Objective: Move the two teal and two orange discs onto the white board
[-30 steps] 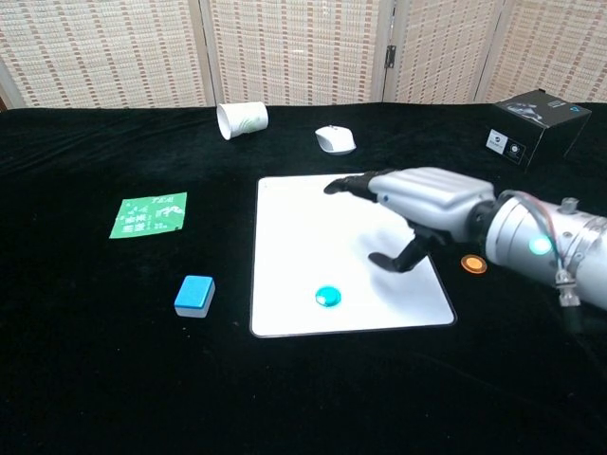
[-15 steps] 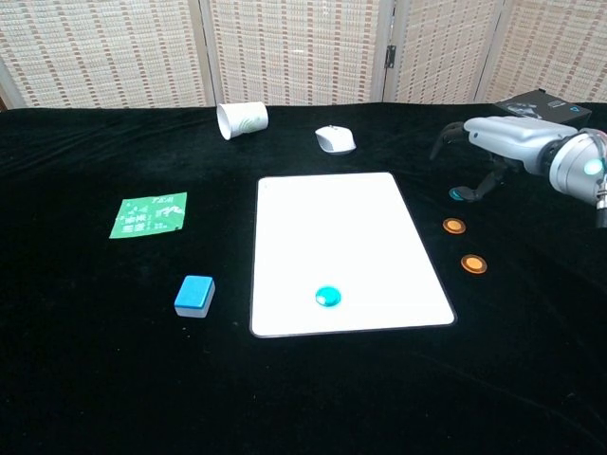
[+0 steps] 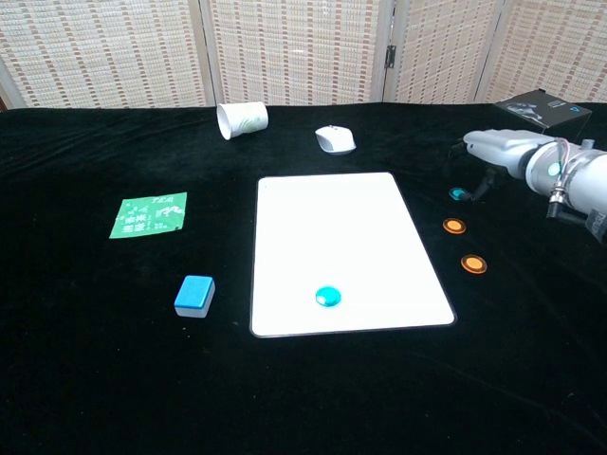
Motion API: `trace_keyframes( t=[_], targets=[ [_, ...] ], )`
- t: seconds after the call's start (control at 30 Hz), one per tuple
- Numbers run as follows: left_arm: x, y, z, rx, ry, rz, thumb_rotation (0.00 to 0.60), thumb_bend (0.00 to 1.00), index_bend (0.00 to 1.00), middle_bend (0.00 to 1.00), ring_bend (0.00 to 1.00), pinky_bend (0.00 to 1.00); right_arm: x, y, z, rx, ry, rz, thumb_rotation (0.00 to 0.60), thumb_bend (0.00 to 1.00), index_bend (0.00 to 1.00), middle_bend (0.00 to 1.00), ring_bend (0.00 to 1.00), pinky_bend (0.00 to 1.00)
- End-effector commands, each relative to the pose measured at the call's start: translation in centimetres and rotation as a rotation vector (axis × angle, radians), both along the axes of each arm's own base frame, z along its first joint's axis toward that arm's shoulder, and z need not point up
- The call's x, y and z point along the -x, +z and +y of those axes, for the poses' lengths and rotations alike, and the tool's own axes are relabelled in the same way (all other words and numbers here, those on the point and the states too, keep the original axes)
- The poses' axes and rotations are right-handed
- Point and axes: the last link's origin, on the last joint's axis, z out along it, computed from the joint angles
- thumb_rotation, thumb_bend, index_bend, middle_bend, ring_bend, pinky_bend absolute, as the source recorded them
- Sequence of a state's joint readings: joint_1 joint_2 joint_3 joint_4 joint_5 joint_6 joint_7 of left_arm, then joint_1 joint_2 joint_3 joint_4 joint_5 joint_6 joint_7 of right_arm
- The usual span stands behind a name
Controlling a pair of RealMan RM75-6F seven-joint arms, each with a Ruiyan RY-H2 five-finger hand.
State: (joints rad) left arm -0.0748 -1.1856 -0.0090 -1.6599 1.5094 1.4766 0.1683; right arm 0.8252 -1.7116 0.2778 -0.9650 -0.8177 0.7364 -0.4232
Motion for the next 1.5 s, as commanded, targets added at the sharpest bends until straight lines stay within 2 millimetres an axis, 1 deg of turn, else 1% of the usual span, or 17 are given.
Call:
trace_keyframes(
  t=[0.03, 0.27, 0.67, 0.87, 1.37, 1.5],
  targets=[
    [0.0, 0.0, 0.0, 0.0, 0.001, 0.0, 0.6, 0.28, 0.1, 0.01, 0.04, 0.0, 0.1, -0.3, -0.3, 0.001, -0.013, -0.002, 0.6, 0.47, 0.34, 0.12, 0.0, 0.0],
    [0.2, 0.1, 0.0, -0.001, 0.005, 0.0, 0.6, 0.28, 0.1, 0.01, 0.03, 0.0, 0.8, -0.3, -0.4, 0.008, -0.033, 0.003, 0.6, 0.47, 0.37, 0.14, 0.0, 0.0],
    [0.3, 0.1, 0.0, -0.001, 0.004, -0.001, 0.6, 0.28, 0.1, 0.01, 0.03, 0.0, 1.0, -0.3, -0.4, 0.013, -0.034, 0.013, 0.6, 0.47, 0.4, 0.16, 0.0, 0.0],
    [0.3, 0.0, 0.0, -0.001, 0.005, 0.0, 0.6, 0.28, 0.1, 0.01, 0.03, 0.0, 1.3, -0.5, -0.5, 0.016, -0.042, 0.028, 0.6, 0.47, 0.4, 0.16, 0.0, 0.0],
    [0.6, 0.0, 0.0, -0.001, 0.014, 0.001, 0.6, 0.28, 0.1, 0.01, 0.04, 0.0, 0.8, -1.1, -0.7, 0.013, -0.028, 0.036, 0.6, 0.47, 0.4, 0.16, 0.0, 0.0],
    [0.7, 0.0, 0.0, 0.001, 0.016, 0.001, 0.6, 0.28, 0.1, 0.01, 0.03, 0.0, 0.6, -1.4, -0.7, 0.006, -0.024, 0.041, 0.6, 0.48, 0.42, 0.17, 0.0, 0.0]
  ],
)
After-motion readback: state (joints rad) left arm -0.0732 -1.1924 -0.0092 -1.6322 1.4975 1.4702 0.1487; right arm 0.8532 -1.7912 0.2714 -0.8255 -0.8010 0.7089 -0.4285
